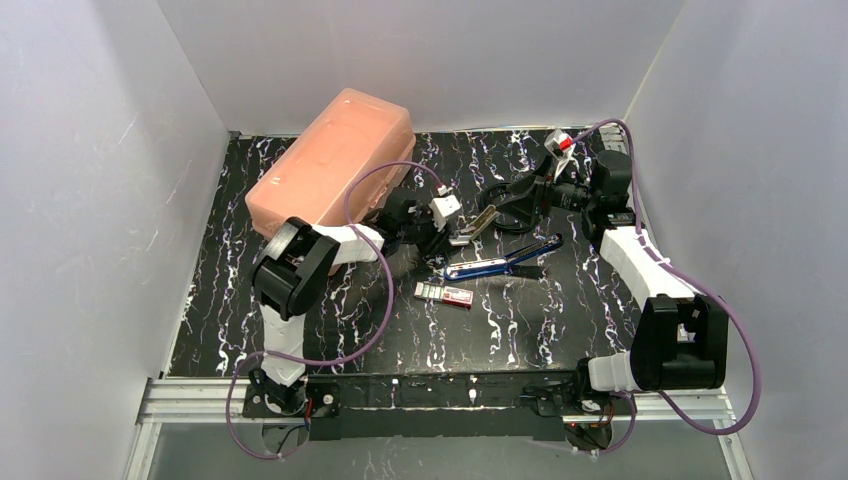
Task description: Load the staples into the stapler
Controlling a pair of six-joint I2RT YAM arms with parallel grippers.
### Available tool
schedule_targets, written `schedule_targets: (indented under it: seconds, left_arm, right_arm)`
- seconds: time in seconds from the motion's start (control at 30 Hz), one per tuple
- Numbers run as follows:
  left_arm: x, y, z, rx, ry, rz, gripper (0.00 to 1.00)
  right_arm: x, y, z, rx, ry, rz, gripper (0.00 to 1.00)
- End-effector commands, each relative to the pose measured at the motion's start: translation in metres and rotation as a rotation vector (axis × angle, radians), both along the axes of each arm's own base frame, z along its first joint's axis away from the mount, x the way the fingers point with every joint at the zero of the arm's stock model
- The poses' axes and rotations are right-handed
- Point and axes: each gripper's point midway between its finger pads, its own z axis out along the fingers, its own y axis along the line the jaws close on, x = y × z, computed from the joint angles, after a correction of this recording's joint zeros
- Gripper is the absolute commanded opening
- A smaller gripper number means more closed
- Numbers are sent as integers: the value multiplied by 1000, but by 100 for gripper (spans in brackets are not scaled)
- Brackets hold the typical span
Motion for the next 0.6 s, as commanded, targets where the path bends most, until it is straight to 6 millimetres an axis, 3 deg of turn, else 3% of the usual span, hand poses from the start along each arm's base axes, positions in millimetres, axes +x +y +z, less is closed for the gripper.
schedule_targets:
  seconds: [0.0, 0.17, 0.57]
  left_arm:
    - [12, -10, 22, -23, -110, -27, 0]
    - [5, -4, 10, 5, -102, -27, 0]
    - [-3, 9, 9, 35, -82, 12, 27]
  right_arm:
    - [-3, -2, 8, -2, -40, 9, 78]
    - [-4, -3, 6, -7, -40, 6, 77]
    - [-5, -4, 4, -19, -33, -1, 77]
